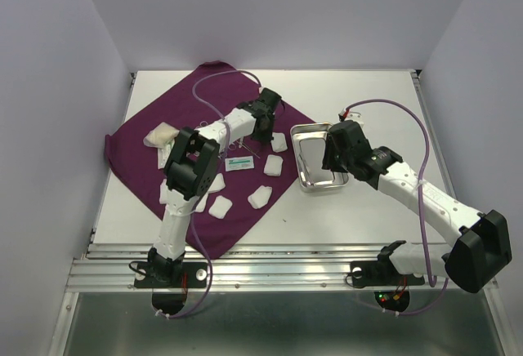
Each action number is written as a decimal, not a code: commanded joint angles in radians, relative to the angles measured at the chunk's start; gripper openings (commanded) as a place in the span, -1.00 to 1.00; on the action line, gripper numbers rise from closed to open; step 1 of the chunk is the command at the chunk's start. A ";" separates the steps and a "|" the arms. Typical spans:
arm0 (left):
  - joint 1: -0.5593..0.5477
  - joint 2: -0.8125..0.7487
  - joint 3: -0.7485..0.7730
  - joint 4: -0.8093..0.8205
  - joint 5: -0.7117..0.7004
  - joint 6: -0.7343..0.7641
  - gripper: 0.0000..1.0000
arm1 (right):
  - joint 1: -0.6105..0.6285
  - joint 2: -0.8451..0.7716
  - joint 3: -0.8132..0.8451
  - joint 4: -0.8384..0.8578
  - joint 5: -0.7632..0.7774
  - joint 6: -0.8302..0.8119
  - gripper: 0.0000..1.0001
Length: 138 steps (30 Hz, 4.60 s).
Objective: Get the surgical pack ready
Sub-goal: Pick up the medical item from the surgical kit, then place the medical item in the container, then pick up the medical item from the surgical kit.
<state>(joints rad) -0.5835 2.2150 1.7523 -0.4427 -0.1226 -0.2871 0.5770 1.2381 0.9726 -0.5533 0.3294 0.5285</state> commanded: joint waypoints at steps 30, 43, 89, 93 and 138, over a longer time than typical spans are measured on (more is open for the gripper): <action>-0.032 0.028 0.019 -0.014 -0.071 0.049 -0.26 | 0.004 -0.016 0.005 0.010 0.008 0.010 -0.09; -0.032 -0.012 0.084 -0.042 -0.129 0.060 -0.67 | 0.004 -0.028 0.001 0.004 0.014 0.013 -0.10; -0.377 -0.129 -0.077 0.131 -0.146 -0.561 -0.66 | 0.004 -0.235 -0.006 -0.162 0.161 0.125 -0.07; -0.378 -0.147 -0.097 0.137 -0.161 -0.570 -0.36 | 0.004 -0.236 -0.009 -0.158 0.161 0.125 -0.06; 0.008 -0.175 -0.203 -0.016 -0.307 -0.546 0.03 | 0.004 -0.244 0.000 -0.137 0.103 0.111 0.08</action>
<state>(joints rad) -0.5903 2.0182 1.4952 -0.4461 -0.4217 -0.8322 0.5770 1.0138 0.9527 -0.7048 0.4183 0.6472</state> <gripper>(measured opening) 0.527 0.541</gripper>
